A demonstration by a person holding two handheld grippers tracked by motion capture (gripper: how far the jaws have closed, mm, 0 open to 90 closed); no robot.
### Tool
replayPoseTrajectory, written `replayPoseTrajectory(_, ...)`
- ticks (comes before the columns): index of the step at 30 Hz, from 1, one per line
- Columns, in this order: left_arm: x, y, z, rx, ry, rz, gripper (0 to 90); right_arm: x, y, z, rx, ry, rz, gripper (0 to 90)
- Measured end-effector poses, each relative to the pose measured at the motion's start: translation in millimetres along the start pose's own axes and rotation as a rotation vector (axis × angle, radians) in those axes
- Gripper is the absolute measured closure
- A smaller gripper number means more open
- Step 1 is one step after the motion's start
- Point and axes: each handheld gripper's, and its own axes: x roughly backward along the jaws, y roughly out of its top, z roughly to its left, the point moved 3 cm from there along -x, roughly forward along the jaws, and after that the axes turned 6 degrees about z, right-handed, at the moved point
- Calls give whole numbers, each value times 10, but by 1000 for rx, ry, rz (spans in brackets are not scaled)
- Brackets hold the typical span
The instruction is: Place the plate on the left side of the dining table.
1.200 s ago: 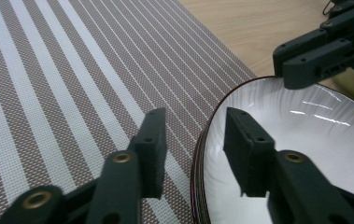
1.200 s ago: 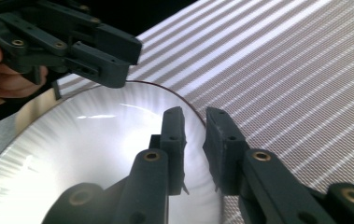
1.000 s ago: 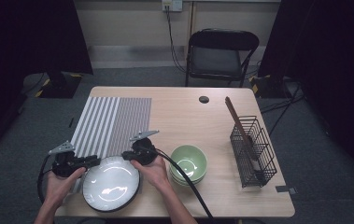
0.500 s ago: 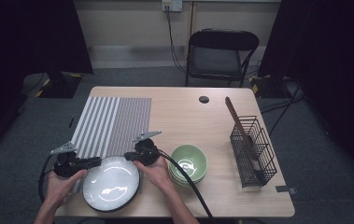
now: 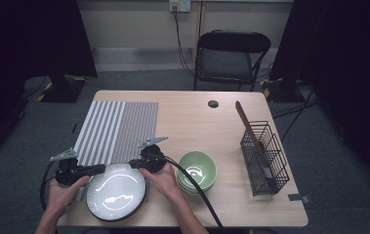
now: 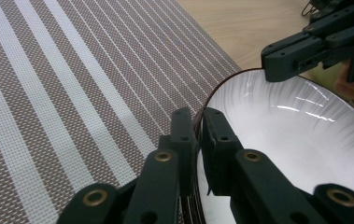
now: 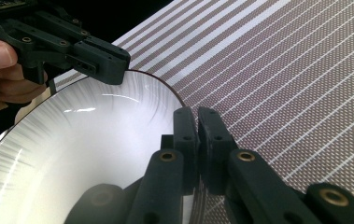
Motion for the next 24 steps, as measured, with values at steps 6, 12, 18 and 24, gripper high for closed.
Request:
replayPoseTrajectory(6,1,5,2,-7,1,5,841,2,5,19,9,-13,2,875)
replayPoseTrajectory(12,-1,8,3,-14,-3,2,842,2,13,29,31,-23,0,877)
replayPoseTrajectory(18,18,20,-5,-33,6,0,843,-2,24,42,56,-32,2,877)
replayPoseTrajectory(24,58,30,19,-22,-18,-13,874,-22,52,53,55,-41,0,875)
